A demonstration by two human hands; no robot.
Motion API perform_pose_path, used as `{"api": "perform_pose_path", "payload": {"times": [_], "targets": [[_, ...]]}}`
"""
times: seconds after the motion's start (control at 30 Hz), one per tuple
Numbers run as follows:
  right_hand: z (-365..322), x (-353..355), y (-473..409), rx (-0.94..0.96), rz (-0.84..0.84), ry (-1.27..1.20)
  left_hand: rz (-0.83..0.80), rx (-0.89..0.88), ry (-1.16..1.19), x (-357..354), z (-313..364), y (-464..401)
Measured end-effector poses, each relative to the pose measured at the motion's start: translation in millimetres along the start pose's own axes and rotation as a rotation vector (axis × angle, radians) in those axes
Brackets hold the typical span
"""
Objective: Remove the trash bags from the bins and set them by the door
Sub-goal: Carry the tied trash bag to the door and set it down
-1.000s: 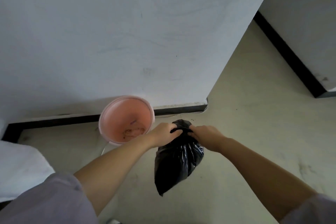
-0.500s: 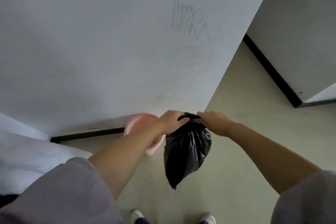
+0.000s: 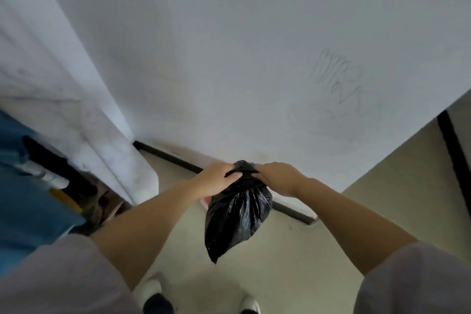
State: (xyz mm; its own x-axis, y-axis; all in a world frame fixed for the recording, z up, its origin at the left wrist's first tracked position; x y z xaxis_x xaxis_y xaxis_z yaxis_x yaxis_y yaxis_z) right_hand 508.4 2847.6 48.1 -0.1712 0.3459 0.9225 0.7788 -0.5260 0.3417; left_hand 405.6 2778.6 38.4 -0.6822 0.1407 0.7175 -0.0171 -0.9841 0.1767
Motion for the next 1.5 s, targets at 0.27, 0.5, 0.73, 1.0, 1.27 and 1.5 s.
{"api": "perform_pose_path", "payload": {"times": [0.27, 0.5, 0.73, 1.0, 1.27, 1.5], "targets": [[-105, -11, 1, 0.448, -0.1, 0.158, 0.318, 0.406, 0.096, -6, -27, 126], [-242, -60, 64, 0.802, -0.179, 0.278, 0.643, 0.647, 0.125, -36, -16, 297], [-374, -133, 217, 1.14, -0.152, 0.385, 0.849, 0.965, 0.154, -131, 31, 495], [-466, -237, 448, 1.445, -0.253, 0.466, 1.031, 1.217, 0.218, -280, 146, 701], [-526, -328, 675, 1.854, -0.408, 0.578, 1.255, 1.593, 0.31, -435, 261, 859], [-569, -386, 785, 2.034, -0.482, 0.66, 1.378, 1.776, 0.402, -506, 314, 939]]}}
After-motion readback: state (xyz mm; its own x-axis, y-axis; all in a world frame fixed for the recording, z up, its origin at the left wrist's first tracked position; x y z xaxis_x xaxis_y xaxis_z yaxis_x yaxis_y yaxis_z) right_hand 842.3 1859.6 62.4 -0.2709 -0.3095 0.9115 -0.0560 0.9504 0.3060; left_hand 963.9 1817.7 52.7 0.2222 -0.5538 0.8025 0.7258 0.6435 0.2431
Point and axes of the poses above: each hand's wrist, its own y-axis away from the middle knuckle, its own x-axis out of the back of the hand, z = x × y, the point moved 8 cm from there along -y, towards the middle knuckle, and after that the axes turned 9 degrees about -x, right-handed, at the moved point
